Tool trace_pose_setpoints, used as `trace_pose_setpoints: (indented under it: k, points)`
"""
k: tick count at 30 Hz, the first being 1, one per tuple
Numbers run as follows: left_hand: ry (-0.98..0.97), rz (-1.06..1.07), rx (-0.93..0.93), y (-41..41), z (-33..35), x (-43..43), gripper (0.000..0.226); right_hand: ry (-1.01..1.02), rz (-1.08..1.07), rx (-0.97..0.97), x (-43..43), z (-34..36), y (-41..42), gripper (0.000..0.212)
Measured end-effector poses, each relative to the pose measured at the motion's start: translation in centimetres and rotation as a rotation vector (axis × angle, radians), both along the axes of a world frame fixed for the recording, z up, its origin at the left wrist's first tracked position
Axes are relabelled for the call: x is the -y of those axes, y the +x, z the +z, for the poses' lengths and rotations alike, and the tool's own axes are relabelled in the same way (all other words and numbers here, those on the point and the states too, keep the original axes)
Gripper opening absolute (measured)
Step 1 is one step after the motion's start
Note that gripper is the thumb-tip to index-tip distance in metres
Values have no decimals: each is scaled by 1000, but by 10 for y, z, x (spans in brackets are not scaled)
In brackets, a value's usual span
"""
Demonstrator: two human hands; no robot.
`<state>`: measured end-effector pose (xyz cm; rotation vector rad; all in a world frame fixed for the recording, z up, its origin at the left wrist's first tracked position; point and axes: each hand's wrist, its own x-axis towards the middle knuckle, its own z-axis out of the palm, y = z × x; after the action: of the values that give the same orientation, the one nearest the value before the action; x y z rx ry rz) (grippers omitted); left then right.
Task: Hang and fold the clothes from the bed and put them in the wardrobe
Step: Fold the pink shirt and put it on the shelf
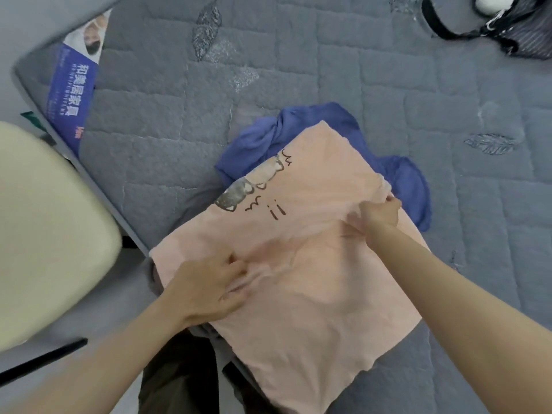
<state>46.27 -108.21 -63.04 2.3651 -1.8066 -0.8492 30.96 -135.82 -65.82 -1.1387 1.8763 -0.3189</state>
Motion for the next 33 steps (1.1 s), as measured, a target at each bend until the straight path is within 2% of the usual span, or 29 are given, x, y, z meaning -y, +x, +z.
trace_pose_setpoints:
  k: [2,4,6,8,11,14,18,21,25,28,30,33]
  points:
    - [-129,202,-54,-6,1,10,56,-96,125,-228,-6,5,-3,52]
    - [-250,401,11,-4,-4,21,44,-320,392,-334,-16,11,2,42]
    - [-192,574,94,5,-12,30,38,-453,626,-288,-24,16,14,32]
    - [-45,690,81,18,-20,34,48,-512,787,-217,-26,19,32,29]
    - [87,700,83,36,-32,32,47,-520,1044,-219,-22,20,69,40]
    - [53,734,7,49,-37,29,40,-467,1197,-285,-9,11,103,45]
    - [59,758,-112,60,-37,26,40,-306,1261,-420,5,-5,128,37]
    - [102,787,-143,68,-36,28,45,-366,1279,-529,3,-10,137,26]
    - [140,711,-143,83,-31,32,50,-447,1388,-719,12,4,137,22]
    - [114,679,-166,99,-23,40,51,-486,1337,-660,21,22,128,14]
    - [23,644,-167,110,-17,48,39,-466,1225,-546,24,34,126,7]
    - [-109,555,-173,116,-4,64,22,-513,1121,-457,30,45,121,17]
